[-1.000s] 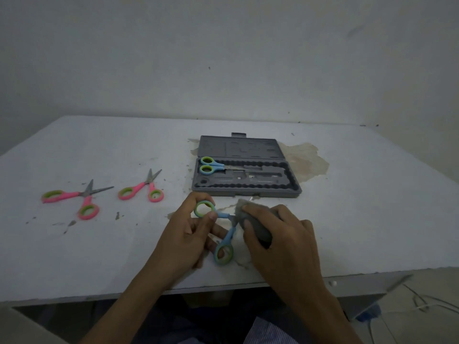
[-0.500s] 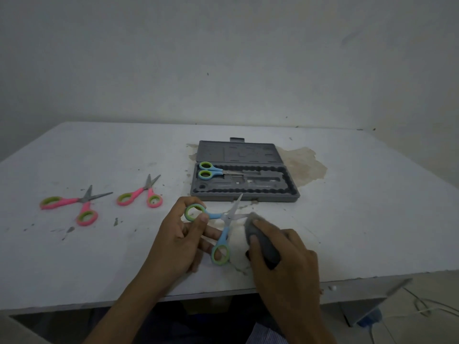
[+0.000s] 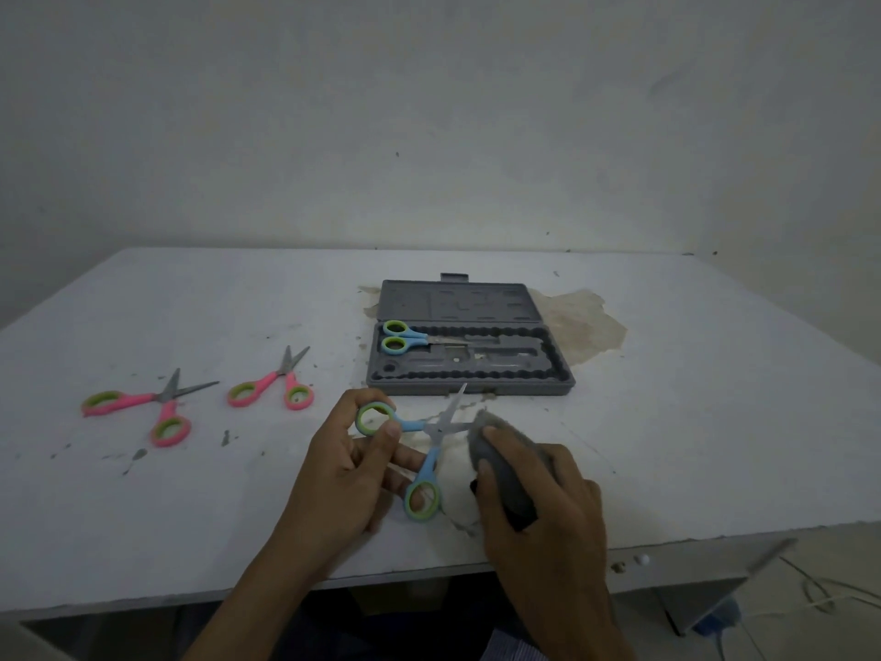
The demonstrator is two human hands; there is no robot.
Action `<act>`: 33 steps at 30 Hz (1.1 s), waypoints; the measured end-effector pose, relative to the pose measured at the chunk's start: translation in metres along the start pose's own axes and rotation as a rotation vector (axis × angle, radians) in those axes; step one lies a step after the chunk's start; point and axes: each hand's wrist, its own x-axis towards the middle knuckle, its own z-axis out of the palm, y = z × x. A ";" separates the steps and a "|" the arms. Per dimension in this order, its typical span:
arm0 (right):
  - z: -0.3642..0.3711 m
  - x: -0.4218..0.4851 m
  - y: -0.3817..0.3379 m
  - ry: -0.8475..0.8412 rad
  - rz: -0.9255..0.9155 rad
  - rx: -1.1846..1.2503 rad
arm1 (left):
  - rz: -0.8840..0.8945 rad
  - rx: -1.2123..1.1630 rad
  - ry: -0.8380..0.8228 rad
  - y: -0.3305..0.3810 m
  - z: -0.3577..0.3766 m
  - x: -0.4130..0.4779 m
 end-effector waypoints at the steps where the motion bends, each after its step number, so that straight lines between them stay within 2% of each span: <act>1: 0.000 -0.001 -0.001 -0.030 -0.037 0.004 | 0.000 0.006 -0.005 0.001 0.000 0.000; 3: -0.001 0.001 0.003 -0.049 -0.050 -0.005 | 0.002 0.011 -0.010 0.002 0.000 -0.001; 6: -0.009 0.009 0.018 0.038 0.059 0.002 | 0.000 0.010 -0.003 0.001 -0.001 -0.001; 8: -0.016 0.011 0.017 0.085 0.050 0.018 | 0.000 0.015 -0.003 0.000 -0.001 0.000; 13: -0.007 0.006 -0.002 -0.113 -0.061 -0.019 | 0.002 0.014 -0.003 -0.001 0.000 -0.001; 17: -0.009 0.016 0.015 0.056 0.145 -0.025 | -0.010 -0.023 -0.006 0.003 0.001 -0.003; 19: -0.015 0.019 0.013 0.076 0.080 0.001 | -0.011 -0.028 -0.022 0.003 0.001 -0.003; 22: -0.016 0.017 -0.002 -0.089 -0.079 0.038 | -0.002 -0.011 -0.029 0.001 0.000 -0.004; 24: -0.011 0.014 0.000 -0.139 -0.076 -0.008 | 0.003 0.005 -0.018 0.000 -0.001 -0.003; 27: -0.012 0.018 0.013 -0.015 0.053 -0.037 | 0.017 0.043 -0.013 -0.001 -0.002 -0.003; 29: -0.018 0.018 0.010 0.022 0.012 -0.021 | 0.017 0.040 -0.008 0.000 -0.001 -0.002; 33: -0.010 0.009 -0.011 -0.156 -0.135 -0.038 | 0.035 0.025 -0.019 0.002 -0.001 -0.004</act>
